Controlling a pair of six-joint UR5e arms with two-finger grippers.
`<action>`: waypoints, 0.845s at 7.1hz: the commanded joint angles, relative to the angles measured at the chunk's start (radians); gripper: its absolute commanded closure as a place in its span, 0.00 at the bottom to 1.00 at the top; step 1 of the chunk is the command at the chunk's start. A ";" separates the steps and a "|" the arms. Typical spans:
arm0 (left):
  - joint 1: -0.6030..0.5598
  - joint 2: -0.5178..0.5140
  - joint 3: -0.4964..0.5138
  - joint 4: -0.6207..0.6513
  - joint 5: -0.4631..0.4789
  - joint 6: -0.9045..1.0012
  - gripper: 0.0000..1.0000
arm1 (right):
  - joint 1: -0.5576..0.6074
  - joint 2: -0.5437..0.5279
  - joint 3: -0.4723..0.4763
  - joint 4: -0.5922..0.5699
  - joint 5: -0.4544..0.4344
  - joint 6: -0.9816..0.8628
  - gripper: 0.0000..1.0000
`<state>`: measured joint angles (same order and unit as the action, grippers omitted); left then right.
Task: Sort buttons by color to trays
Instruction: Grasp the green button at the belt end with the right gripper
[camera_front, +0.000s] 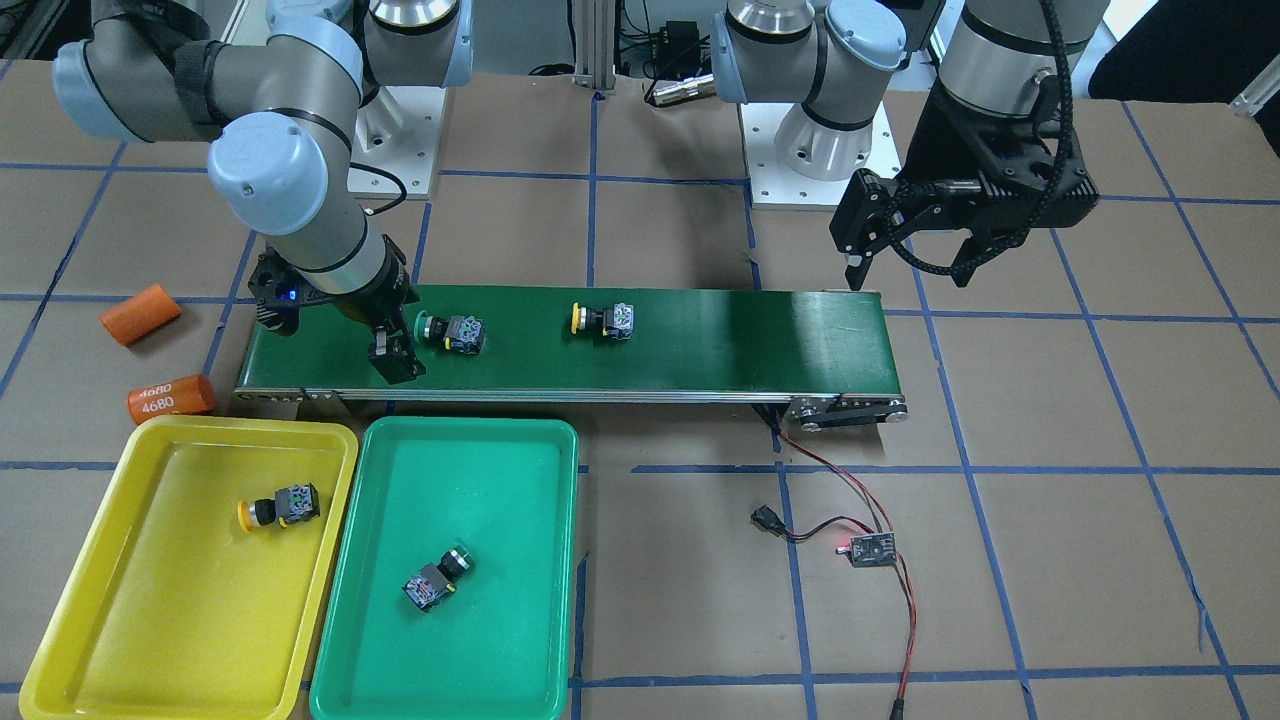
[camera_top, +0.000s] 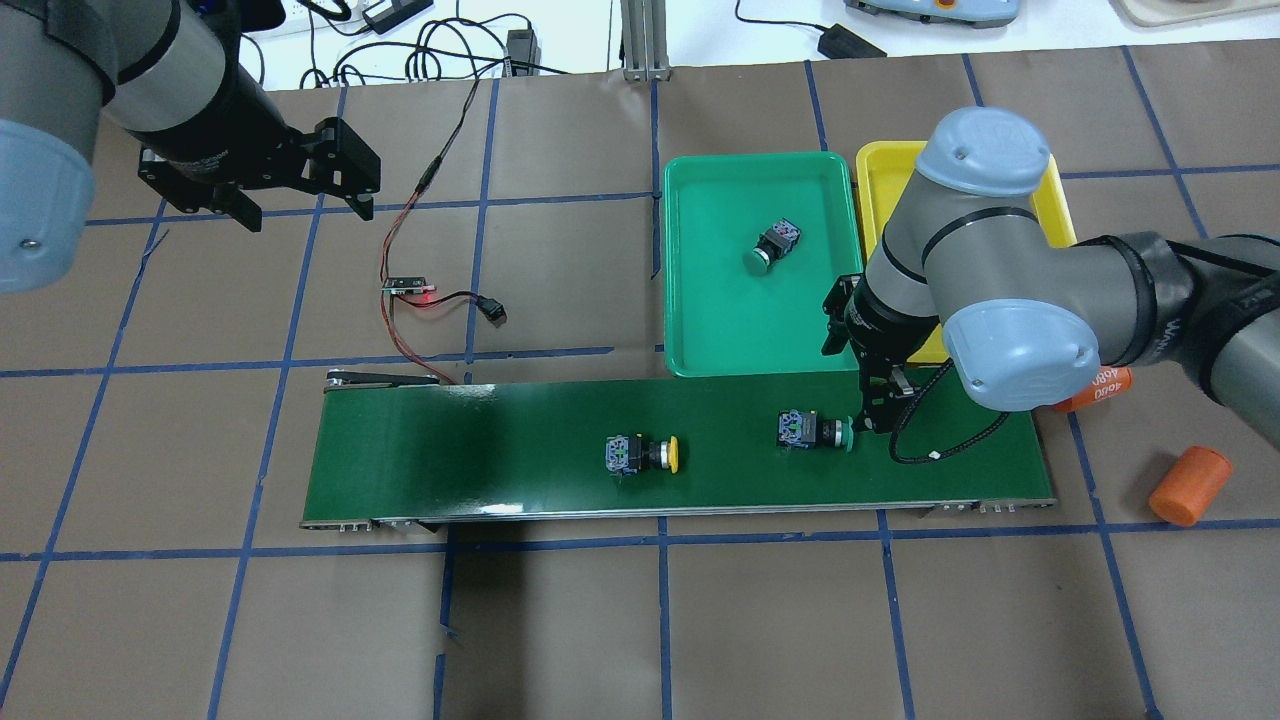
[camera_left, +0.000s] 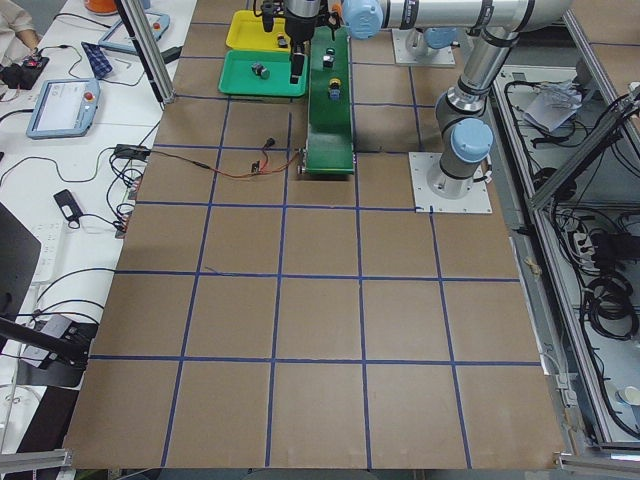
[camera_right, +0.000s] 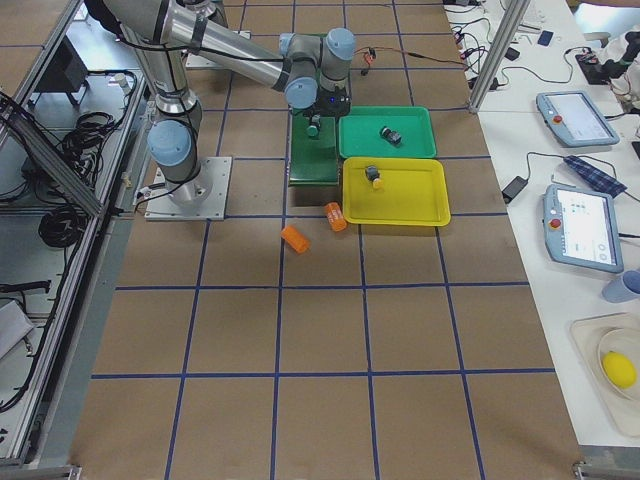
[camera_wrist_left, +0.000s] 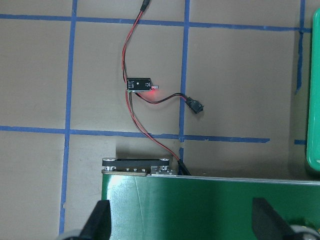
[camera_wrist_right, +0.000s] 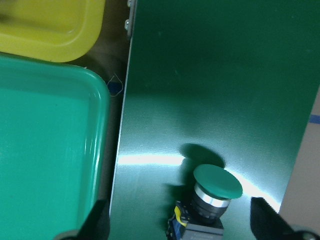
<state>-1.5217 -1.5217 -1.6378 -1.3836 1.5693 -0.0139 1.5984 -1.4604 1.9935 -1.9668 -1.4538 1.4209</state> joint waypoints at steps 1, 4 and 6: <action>0.000 0.000 0.000 0.002 0.000 0.000 0.00 | 0.000 0.043 -0.001 -0.014 -0.002 -0.002 0.00; 0.000 0.000 0.000 0.000 0.000 0.000 0.00 | 0.000 0.072 0.005 -0.032 -0.010 0.000 0.00; 0.000 0.000 0.000 0.000 0.000 0.000 0.00 | -0.001 0.057 0.028 -0.032 -0.011 0.000 0.00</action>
<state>-1.5217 -1.5217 -1.6382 -1.3835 1.5693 -0.0138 1.5979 -1.3953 2.0142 -1.9994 -1.4627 1.4206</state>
